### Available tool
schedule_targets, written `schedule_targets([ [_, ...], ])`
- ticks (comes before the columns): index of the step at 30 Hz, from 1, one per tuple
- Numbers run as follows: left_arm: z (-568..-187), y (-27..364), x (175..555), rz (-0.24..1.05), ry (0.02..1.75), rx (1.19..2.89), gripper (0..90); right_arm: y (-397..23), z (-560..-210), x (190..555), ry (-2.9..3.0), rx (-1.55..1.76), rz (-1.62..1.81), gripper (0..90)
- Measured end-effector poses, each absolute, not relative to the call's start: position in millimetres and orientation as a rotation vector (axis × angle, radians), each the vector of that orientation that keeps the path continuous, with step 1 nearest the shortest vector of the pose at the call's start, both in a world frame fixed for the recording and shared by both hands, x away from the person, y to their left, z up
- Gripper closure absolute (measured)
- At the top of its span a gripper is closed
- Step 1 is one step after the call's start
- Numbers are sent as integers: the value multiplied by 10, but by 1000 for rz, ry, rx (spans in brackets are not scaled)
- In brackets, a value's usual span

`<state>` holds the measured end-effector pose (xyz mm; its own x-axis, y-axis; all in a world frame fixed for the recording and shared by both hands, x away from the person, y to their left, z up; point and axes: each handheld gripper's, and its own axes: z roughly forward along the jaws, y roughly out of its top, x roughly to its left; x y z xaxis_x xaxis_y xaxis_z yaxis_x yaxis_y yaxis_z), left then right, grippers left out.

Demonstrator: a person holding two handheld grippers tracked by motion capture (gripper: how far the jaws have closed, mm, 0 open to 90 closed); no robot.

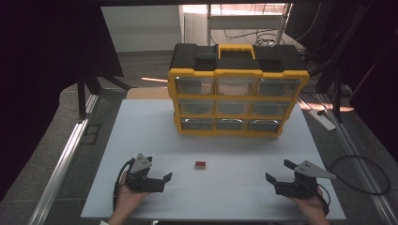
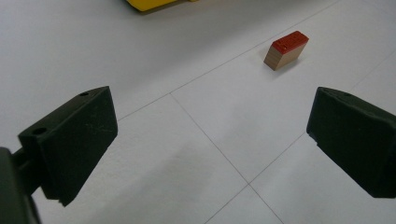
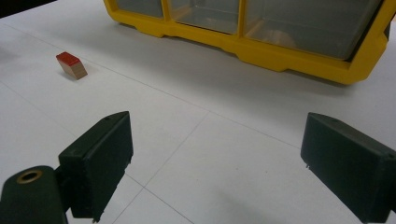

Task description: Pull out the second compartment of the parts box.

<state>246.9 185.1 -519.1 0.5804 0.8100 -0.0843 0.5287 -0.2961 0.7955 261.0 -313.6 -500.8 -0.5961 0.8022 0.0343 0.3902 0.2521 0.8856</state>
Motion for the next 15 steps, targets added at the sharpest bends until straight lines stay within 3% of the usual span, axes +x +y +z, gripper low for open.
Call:
schedule_targets([
  [15, -5190, 1887, 2471, 430, 1076, 1965, 19, -3108, -5019, 2626, 2113, 1074, 1275, 104],
])
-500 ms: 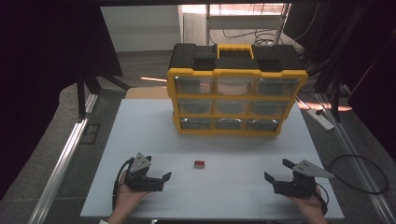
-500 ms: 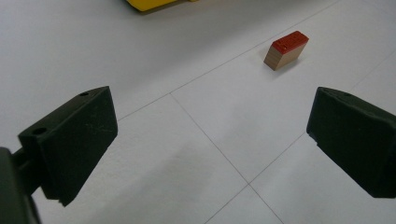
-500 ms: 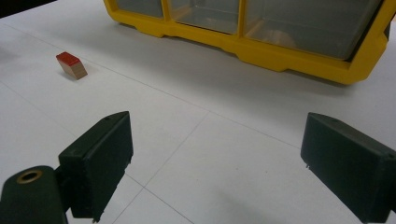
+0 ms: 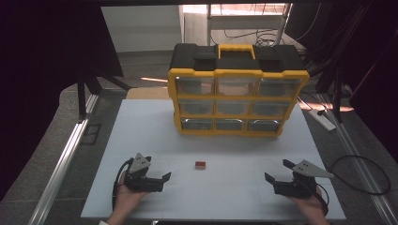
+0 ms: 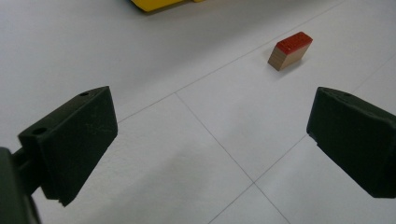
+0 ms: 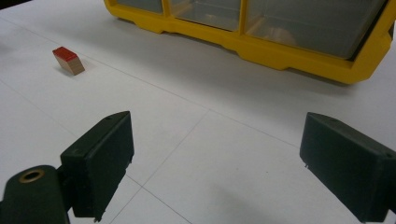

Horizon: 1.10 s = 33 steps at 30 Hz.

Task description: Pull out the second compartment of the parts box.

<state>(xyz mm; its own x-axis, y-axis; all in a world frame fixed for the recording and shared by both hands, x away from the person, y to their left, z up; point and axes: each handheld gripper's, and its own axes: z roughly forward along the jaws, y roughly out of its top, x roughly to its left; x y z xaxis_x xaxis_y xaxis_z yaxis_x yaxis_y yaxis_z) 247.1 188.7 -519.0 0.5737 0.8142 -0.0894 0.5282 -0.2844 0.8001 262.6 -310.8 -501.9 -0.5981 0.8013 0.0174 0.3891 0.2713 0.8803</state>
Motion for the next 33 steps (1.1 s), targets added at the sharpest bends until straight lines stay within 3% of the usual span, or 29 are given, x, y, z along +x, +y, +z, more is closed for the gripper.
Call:
schedule_targets([
  [33, -5186, 1875, 2436, 442, 1050, 1974, 21, -2928, -4953, 2580, 2085, 1050, 1327, 115],
])
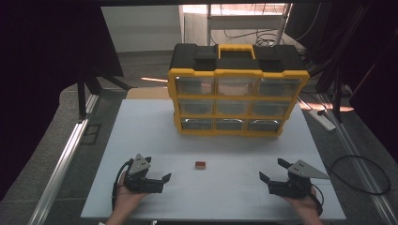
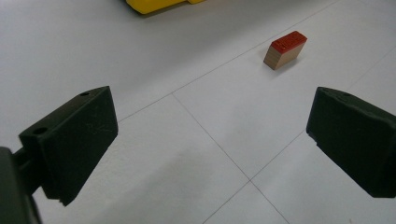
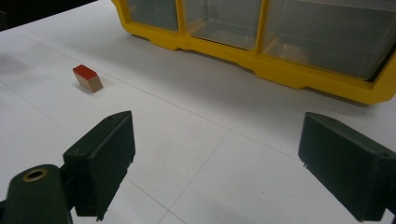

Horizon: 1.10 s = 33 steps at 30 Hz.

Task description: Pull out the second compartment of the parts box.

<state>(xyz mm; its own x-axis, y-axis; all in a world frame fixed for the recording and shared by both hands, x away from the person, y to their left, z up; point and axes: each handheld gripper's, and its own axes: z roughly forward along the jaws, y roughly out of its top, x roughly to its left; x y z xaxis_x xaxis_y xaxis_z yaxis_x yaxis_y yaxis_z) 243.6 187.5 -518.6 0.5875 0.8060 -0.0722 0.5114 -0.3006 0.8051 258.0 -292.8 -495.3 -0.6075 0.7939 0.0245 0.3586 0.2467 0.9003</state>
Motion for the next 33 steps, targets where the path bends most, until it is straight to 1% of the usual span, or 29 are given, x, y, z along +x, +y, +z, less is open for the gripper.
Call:
schedule_targets([
  [19, -5202, 1868, 2425, 441, 1045, 1985, 23, -2727, -4967, 2564, 2099, 1013, 1334, 120],
  [33, -5205, 1869, 2432, 432, 1043, 1980, 22, -2633, -4948, 2545, 2102, 990, 1337, 87],
])
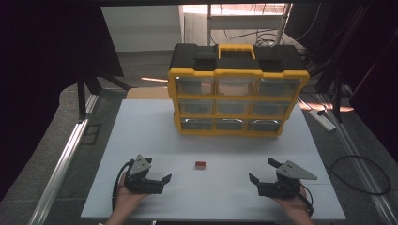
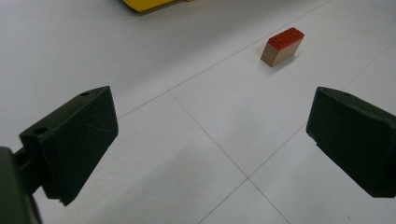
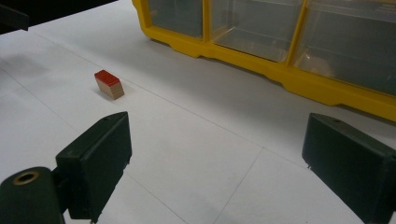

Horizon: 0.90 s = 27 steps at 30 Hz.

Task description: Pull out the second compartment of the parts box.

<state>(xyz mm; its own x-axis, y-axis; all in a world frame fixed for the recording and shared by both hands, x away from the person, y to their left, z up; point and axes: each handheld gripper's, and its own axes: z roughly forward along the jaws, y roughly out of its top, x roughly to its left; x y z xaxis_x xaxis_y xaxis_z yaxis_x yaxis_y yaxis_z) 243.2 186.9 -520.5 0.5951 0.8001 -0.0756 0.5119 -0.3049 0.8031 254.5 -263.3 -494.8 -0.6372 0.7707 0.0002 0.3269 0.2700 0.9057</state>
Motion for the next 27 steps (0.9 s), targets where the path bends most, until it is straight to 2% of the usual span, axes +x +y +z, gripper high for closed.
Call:
schedule_targets([
  [27, -5215, 1853, 2439, 425, 1037, 1993, 22, -2455, -4940, 2534, 2103, 871, 1218, 91],
])
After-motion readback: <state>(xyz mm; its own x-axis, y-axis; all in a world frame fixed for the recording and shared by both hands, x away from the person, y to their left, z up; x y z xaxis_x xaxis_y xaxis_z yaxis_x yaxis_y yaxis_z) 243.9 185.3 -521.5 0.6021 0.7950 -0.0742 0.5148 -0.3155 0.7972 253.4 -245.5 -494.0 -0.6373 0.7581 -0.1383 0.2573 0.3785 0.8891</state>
